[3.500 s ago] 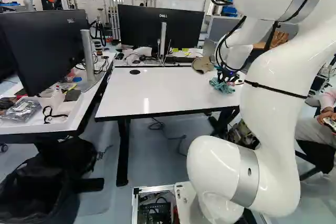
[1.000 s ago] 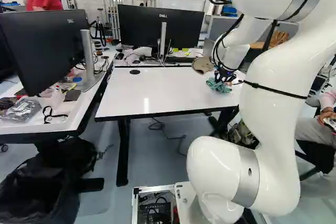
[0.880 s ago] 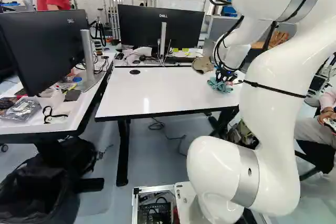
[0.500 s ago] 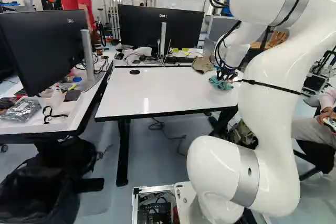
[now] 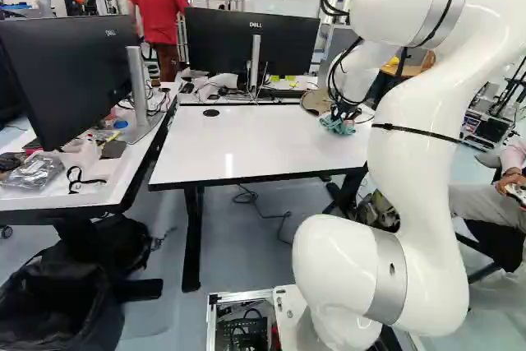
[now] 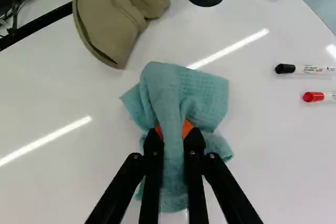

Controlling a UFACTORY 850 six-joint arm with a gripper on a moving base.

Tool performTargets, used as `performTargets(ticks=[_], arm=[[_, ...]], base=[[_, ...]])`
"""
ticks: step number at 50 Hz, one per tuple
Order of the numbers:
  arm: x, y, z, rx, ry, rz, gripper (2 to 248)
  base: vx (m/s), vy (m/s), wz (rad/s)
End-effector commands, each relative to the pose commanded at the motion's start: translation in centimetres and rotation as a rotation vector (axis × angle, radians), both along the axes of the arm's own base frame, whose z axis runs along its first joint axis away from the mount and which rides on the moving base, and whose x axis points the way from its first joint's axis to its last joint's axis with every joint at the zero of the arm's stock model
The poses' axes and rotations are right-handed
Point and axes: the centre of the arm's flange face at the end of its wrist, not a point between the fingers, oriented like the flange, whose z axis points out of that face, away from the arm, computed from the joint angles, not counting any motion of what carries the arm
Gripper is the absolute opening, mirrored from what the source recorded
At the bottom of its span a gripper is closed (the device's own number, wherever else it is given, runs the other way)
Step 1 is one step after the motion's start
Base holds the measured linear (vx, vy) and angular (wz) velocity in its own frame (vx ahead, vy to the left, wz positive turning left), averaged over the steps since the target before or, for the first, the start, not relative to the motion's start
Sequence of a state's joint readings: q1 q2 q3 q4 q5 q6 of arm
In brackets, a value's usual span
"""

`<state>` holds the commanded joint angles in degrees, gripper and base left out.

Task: Clean the table with the green towel

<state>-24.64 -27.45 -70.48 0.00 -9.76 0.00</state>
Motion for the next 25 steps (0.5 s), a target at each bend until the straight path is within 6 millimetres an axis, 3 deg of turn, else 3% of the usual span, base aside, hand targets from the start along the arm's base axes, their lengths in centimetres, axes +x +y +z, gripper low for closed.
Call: performTargets(ticks=[25], arm=[[-1.8, 4.1, 0.2, 0.009, 0.021, 0.049, 50]], base=[[0.000, 0.000, 0.000]])
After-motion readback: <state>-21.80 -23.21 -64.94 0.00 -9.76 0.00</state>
